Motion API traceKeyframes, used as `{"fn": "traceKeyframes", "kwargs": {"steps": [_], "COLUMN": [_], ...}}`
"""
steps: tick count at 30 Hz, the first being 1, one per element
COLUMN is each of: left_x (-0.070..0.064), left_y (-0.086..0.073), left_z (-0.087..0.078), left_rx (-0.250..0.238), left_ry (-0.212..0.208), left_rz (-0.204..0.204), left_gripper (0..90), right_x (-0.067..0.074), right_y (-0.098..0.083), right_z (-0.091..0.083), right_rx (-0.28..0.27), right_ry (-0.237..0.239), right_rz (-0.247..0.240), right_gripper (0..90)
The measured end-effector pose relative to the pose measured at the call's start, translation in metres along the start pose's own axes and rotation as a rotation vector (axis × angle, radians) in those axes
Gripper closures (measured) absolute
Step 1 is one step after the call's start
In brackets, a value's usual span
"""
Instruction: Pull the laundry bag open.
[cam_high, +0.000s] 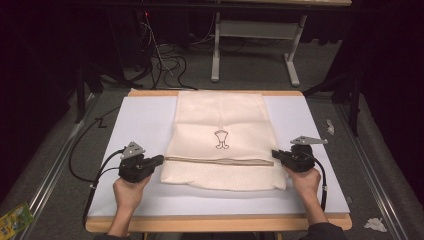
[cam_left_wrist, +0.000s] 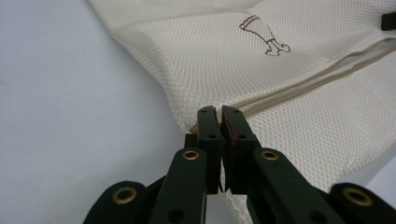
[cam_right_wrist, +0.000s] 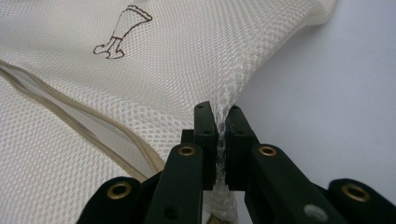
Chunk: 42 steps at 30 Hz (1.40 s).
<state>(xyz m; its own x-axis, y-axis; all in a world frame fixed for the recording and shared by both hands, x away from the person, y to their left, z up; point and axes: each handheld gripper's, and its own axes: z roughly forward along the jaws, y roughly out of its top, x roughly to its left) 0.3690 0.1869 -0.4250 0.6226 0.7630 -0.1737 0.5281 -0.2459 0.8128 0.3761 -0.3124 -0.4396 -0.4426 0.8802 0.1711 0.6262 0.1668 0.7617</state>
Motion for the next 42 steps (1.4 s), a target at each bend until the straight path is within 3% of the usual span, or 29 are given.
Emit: {"fn": "traceKeyframes", "kwargs": {"steps": [8,20,32,37,42], "left_x": [-0.001,-0.001,-0.002,-0.004,0.0], "left_y": [-0.003,-0.009,-0.013,-0.015,-0.018], "left_z": [0.001,0.002,0.01,0.011,0.015], "left_rx": [0.008,0.022,0.059,0.057,0.073], "left_ry": [0.0,-0.009,0.017,0.029,0.005], "left_rz": [-0.002,-0.009,-0.011,-0.008,-0.017], "left_gripper": [86.8,86.7,86.2,85.0,80.2], "right_x": [-0.006,-0.006,-0.005,-0.005,-0.006], "right_y": [-0.006,-0.012,-0.015,-0.016,-0.017], "right_z": [0.004,0.008,0.013,0.013,0.013], "right_rx": [0.017,0.038,0.062,0.063,0.082], "right_ry": [0.024,0.024,0.001,-0.011,-0.016], "right_rz": [0.032,0.028,0.013,0.009,0.008], "right_gripper": [86.9,85.7,82.2,77.3,62.0]}}
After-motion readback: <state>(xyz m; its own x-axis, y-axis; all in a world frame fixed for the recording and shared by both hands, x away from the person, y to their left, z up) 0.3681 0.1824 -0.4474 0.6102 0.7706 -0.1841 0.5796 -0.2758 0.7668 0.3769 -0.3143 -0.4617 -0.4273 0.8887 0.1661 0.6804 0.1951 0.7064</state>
